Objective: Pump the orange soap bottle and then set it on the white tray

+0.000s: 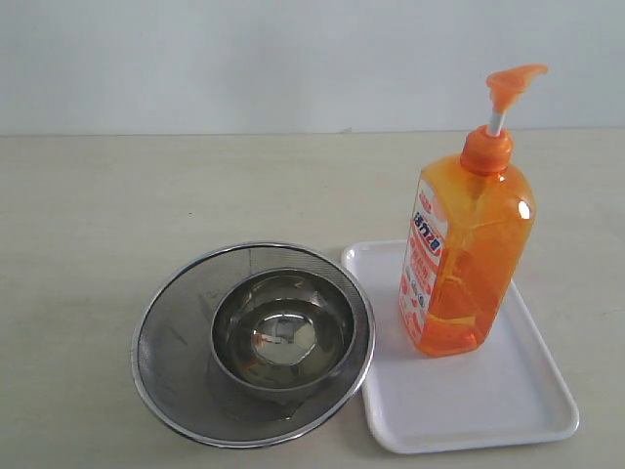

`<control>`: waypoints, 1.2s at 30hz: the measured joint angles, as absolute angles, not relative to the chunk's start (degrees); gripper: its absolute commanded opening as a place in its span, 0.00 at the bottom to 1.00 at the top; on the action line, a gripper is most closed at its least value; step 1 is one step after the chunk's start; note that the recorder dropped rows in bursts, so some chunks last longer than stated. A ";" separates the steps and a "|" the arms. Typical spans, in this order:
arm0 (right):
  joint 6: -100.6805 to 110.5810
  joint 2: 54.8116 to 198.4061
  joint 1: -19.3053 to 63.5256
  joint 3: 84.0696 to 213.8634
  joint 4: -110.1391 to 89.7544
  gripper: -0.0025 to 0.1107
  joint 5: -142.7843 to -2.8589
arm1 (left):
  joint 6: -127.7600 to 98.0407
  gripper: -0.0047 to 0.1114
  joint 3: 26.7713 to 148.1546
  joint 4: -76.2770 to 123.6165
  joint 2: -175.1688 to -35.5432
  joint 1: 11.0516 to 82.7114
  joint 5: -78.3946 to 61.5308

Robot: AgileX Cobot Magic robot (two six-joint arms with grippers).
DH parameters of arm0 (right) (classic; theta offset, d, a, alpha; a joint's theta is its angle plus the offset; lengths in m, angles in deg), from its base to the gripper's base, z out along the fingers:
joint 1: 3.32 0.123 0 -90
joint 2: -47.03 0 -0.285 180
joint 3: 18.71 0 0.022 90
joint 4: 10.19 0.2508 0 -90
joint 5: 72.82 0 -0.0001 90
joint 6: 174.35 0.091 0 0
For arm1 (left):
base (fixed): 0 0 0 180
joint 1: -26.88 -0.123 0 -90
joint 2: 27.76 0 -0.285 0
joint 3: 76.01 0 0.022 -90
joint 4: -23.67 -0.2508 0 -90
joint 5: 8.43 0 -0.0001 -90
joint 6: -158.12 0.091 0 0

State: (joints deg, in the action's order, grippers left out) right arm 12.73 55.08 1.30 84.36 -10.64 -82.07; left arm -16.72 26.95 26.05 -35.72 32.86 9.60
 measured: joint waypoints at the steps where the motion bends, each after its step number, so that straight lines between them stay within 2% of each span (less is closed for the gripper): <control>1: 10.81 55.08 1.30 84.36 -10.64 0.02 -82.94 | -16.72 0.08 26.95 26.05 -35.72 32.86 9.60; 8: 4.61 55.08 1.30 84.09 -10.95 0.02 -92.31 | -16.72 0.08 26.95 26.05 -35.72 32.86 9.60; 36: 9.29 55.08 1.30 84.00 -10.95 0.02 -93.42 | -16.72 0.08 26.95 26.05 -35.72 32.86 9.60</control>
